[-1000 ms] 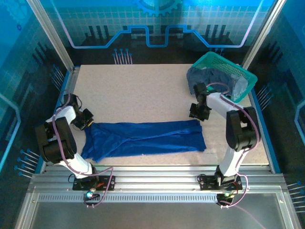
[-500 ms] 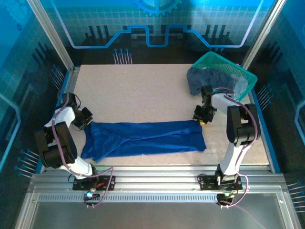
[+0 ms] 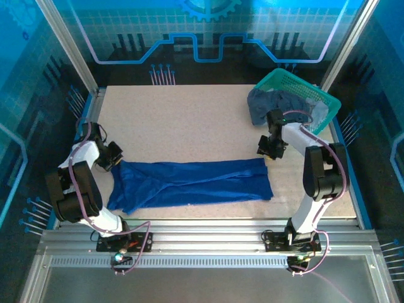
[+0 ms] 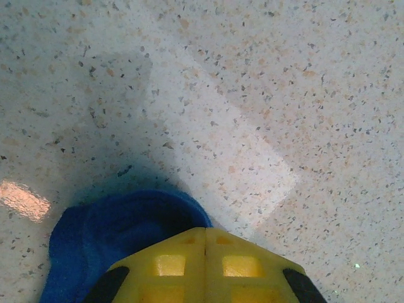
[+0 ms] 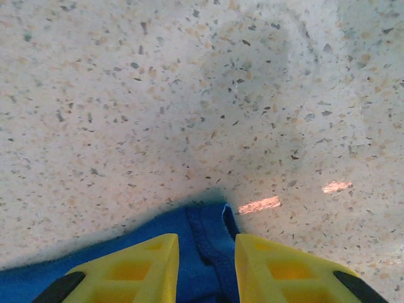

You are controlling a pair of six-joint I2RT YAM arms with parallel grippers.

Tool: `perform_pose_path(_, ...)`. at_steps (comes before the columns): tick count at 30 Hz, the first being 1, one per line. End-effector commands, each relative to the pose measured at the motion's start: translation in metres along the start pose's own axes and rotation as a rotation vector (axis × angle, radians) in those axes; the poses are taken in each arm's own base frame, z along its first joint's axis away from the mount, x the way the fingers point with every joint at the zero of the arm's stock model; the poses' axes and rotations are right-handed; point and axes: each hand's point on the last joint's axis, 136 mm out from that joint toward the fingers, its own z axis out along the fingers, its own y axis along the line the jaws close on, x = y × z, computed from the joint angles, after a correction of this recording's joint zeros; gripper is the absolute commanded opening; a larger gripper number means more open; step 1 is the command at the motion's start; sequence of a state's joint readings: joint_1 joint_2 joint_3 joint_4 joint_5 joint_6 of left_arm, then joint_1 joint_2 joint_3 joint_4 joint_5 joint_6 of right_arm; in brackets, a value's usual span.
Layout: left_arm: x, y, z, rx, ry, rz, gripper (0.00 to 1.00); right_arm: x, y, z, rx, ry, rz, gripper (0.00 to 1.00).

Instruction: Fold and stack the t-shirts

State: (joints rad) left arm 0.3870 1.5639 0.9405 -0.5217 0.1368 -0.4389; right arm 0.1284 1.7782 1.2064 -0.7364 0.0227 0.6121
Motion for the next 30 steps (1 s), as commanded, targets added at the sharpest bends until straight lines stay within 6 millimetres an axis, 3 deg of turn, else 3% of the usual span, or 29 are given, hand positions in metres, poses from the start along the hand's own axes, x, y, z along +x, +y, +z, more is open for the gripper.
perform_pose_path(1,-0.003,-0.008,-0.009,0.031,0.001,-0.006,0.0,0.012,0.008,0.008,0.002,0.056,-0.036,0.31)
perform_pose_path(9,-0.003,-0.008,-0.008,0.029,0.008,-0.002,0.0,0.023,0.017,0.031,-0.012,0.119,-0.041,0.32)
perform_pose_path(13,-0.001,-0.007,-0.007,0.027,0.013,-0.007,0.0,0.028,0.01,0.039,0.028,0.146,-0.034,0.3)
perform_pose_path(18,-0.003,-0.008,-0.008,0.032,0.008,-0.011,0.0,0.021,0.011,0.03,0.018,0.104,-0.032,0.13)
perform_pose_path(21,-0.004,-0.009,-0.009,0.031,0.005,-0.01,0.0,0.015,0.01,0.023,0.024,0.08,-0.034,0.09)
perform_pose_path(26,-0.005,-0.01,-0.009,0.034,0.005,-0.011,0.0,0.008,0.008,0.015,0.031,0.073,-0.03,0.1)
perform_pose_path(30,-0.004,-0.01,-0.008,0.036,0.01,-0.014,0.0,0.007,0.01,0.015,0.013,0.079,-0.024,0.2)
